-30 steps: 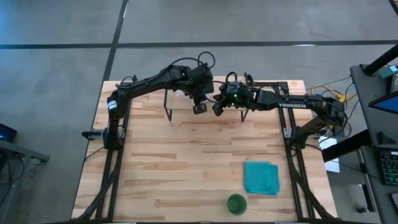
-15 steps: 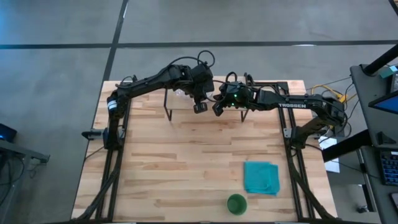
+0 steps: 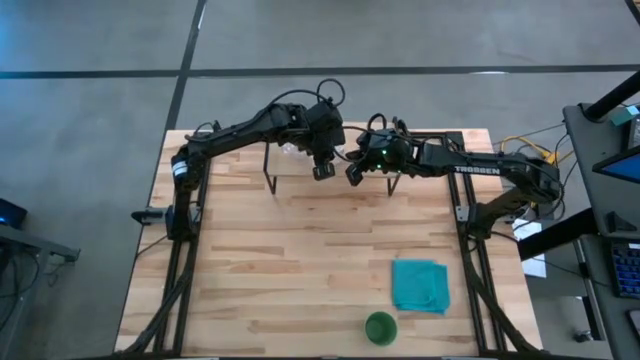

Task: Stack small to large cups/mugs on shelf
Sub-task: Put the green cup on the shelf

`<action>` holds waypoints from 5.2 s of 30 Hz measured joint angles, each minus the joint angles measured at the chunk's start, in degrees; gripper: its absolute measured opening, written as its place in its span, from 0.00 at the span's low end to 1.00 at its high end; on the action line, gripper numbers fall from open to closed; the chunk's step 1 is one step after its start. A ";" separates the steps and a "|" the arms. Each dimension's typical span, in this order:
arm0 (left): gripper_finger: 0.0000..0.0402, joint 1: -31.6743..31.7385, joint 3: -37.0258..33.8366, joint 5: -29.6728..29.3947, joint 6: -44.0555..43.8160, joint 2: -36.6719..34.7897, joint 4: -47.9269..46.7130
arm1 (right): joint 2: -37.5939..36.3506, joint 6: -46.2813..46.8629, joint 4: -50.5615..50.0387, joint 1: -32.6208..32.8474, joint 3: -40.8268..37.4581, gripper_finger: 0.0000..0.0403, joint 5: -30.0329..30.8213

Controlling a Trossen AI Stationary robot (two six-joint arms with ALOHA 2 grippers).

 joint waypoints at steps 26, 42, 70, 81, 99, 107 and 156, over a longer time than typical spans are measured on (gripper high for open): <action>0.20 -7.78 6.88 0.09 -2.79 -8.93 1.63 | -22.61 9.78 -20.28 9.11 0.02 0.02 -30.42; 0.20 -9.77 6.80 0.08 -7.52 -11.65 1.44 | -21.97 29.64 -24.80 34.23 0.02 0.02 -19.92; 0.20 -9.62 6.82 -6.02 -2.38 -17.43 1.74 | -0.27 39.01 -25.33 40.36 7.71 0.27 -34.32; 0.20 -9.62 6.82 -11.37 0.93 -20.75 1.67 | 8.99 30.44 -55.05 44.77 24.49 0.26 -23.53; 0.20 -9.66 6.82 -12.25 2.95 -26.51 2.10 | 17.78 38.11 -49.43 50.53 26.18 0.26 -23.44; 0.20 -9.68 6.82 -12.23 2.94 -26.40 2.08 | 18.62 40.13 -48.44 51.80 26.18 0.26 -23.20; 0.20 -9.53 6.78 -17.11 6.58 -26.25 2.02 | 19.35 22.56 -78.08 39.27 40.12 0.02 -14.17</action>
